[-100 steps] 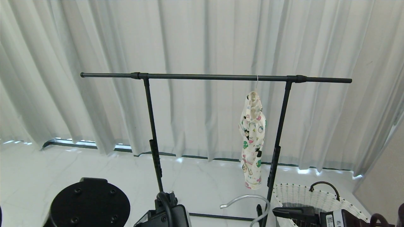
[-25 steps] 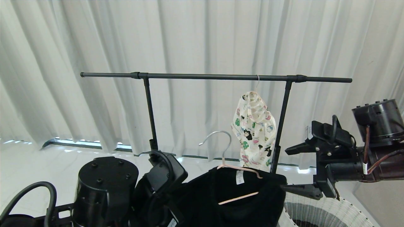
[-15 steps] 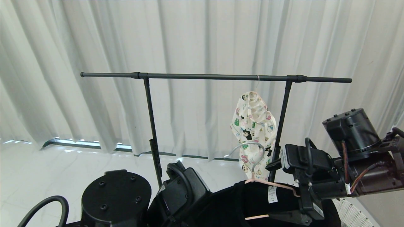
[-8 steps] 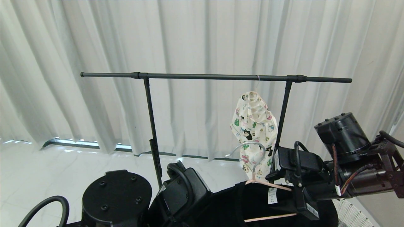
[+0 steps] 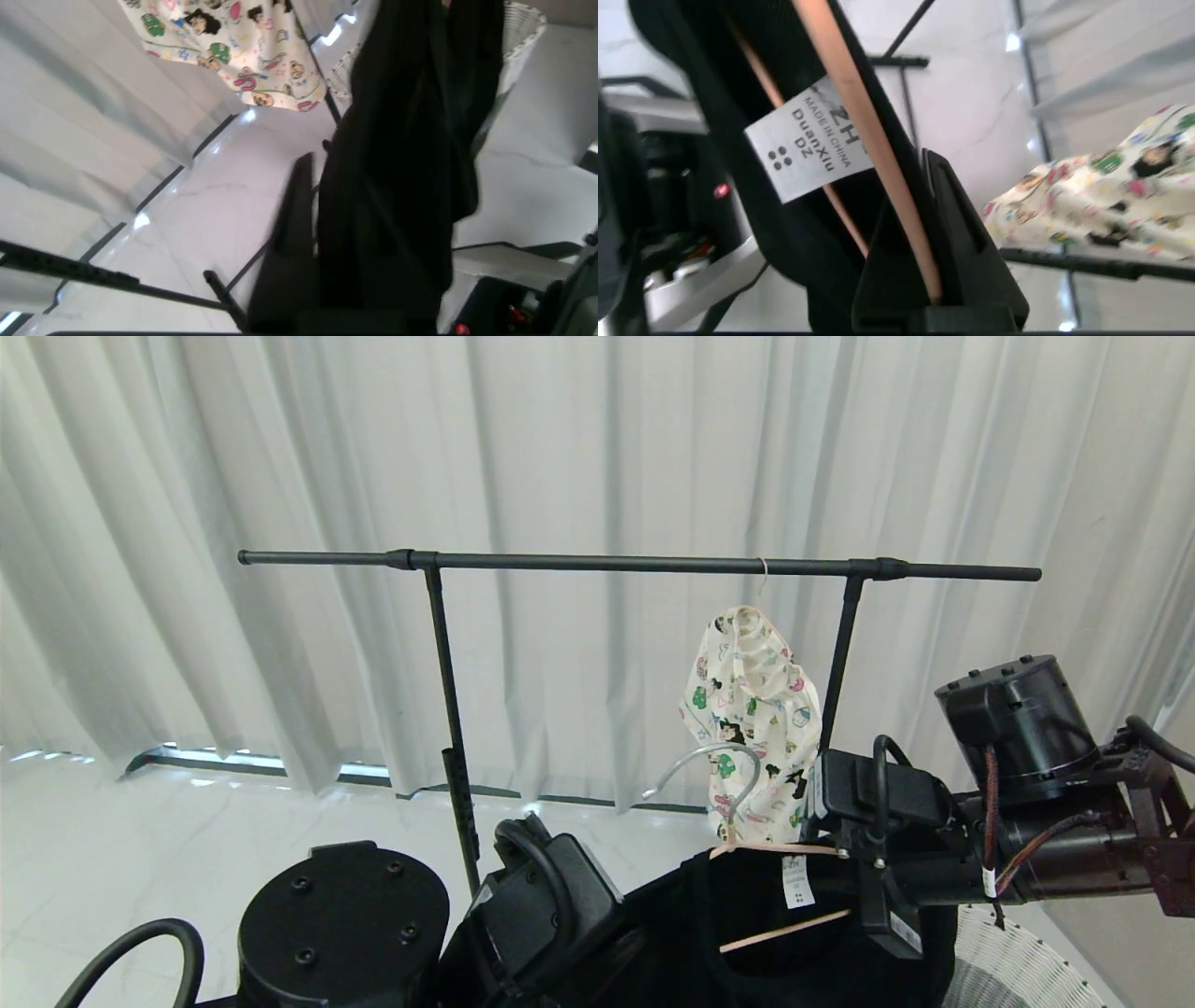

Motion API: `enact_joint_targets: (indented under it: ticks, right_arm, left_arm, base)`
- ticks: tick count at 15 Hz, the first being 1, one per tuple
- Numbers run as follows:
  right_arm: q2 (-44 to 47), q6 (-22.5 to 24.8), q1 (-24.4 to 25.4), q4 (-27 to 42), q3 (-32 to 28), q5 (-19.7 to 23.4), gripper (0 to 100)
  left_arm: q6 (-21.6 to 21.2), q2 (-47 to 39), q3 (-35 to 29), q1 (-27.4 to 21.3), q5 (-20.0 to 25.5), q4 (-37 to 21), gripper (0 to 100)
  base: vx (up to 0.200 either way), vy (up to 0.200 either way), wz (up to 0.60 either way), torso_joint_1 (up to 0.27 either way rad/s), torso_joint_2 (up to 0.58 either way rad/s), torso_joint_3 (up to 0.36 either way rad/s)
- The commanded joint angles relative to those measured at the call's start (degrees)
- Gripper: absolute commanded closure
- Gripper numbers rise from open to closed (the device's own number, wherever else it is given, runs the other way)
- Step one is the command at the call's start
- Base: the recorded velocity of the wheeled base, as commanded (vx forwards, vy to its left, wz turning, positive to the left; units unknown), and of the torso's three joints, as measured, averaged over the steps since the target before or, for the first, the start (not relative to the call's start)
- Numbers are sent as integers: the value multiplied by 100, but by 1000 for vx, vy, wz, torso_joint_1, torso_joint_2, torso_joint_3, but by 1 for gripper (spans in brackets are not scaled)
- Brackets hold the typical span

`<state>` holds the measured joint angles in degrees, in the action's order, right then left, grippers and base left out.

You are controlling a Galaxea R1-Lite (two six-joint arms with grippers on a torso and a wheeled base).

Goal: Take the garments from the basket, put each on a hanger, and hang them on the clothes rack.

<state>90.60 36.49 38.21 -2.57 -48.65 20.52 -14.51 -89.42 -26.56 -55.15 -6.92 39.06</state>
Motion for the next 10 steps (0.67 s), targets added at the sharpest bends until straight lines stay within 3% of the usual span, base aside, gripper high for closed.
enact_joint_targets:
  ticks: [1,4,7,10]
  right_arm:
    - [-42,148,-15,-165,14,49,100]
    - [-183,403,-322,-384,119,233,100]
    - [-280,623,-806,-507,225,374,100]
    - [-280,623,-1228,-657,233,374,100]
  left_arm:
    - [0,-14,28,22,-37,-4,0]
    - [44,100,28,242,-55,93,0]
    - [211,285,274,391,-591,471,0]
    - [247,636,635,391,-714,515,0]
  base:
    - [0,0,0,0,0,0]
    - [0,0,0,0,0,0]
    - [0,0,0,0,0,0]
    - [0,0,0,0,0,0]
